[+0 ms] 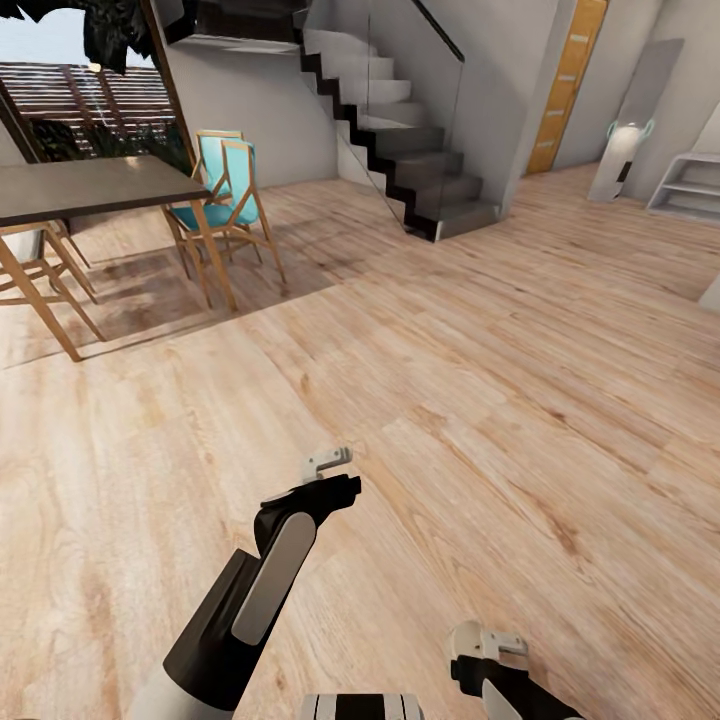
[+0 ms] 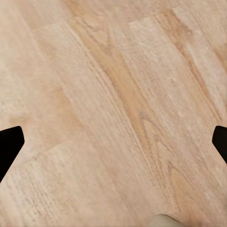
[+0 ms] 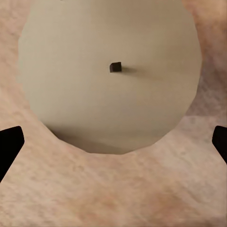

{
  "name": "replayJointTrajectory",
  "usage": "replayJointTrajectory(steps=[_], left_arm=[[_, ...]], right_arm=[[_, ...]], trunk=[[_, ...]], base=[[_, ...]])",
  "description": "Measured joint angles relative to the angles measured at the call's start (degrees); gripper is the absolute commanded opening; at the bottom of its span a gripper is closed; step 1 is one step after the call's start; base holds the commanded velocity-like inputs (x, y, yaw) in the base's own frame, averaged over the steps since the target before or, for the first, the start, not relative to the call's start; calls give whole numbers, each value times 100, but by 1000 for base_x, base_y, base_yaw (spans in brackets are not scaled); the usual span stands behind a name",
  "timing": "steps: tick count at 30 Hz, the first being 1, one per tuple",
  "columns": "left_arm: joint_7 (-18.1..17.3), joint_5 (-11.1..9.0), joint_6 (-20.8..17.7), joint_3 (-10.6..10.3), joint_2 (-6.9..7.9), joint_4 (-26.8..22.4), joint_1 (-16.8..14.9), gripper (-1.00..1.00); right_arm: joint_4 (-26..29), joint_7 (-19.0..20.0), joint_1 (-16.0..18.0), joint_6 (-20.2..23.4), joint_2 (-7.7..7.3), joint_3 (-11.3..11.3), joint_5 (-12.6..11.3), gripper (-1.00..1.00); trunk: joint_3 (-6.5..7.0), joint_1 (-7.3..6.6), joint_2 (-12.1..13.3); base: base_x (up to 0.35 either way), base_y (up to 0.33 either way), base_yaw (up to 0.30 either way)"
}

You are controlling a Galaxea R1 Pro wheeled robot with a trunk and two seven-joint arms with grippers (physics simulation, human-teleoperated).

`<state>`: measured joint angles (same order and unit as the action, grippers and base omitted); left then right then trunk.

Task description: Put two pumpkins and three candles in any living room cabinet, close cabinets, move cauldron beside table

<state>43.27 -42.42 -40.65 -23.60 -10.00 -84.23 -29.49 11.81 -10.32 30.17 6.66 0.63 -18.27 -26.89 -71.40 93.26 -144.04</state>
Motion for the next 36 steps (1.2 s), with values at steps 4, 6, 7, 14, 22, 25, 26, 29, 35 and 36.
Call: replayJointTrajectory(steps=[4,6,7,14,22,25,26,29,35,36], left_arm=[[0,0,0,-7,0,7,0,100],[0,0,0,-8,0,10,0,100],[0,0,0,-8,0,13,0,100],[0,7,8,-25,0,49,0,100],[0,9,5,-34,0,62,0,100],[0,8,8,-35,0,62,0,100],[0,9,8,-35,0,62,0,100],[0,9,9,-35,0,62,0,100],[0,12,7,-35,0,62,0,100],[0,12,8,-35,0,62,0,100]], right_arm=[[0,0,0,-2,-2,3,-3,100],[0,-2,1,-1,0,3,-6,100],[0,-3,3,1,1,3,-8,100],[0,-8,1,3,2,3,-57,100],[0,-9,2,4,2,3,-69,100],[0,-10,0,4,2,3,-70,100],[0,-11,2,5,2,3,-70,100],[0,-14,1,9,2,3,-70,100],[0,-16,5,9,2,3,-70,100],[0,-15,5,8,2,3,-70,100]], trunk=[[0,0,0],[0,0,0],[0,0,0],[0,-1,0],[0,-1,0],[0,-2,0],[0,-1,0],[0,0,0],[0,-1,0],[0,-1,0]], base=[[0,0,0],[0,0,0],[0,0,0],[56,0,0],[58,0,0],[168,0,0],[80,0,0],[35,0,0],[100,0,0],[48,0,0]])
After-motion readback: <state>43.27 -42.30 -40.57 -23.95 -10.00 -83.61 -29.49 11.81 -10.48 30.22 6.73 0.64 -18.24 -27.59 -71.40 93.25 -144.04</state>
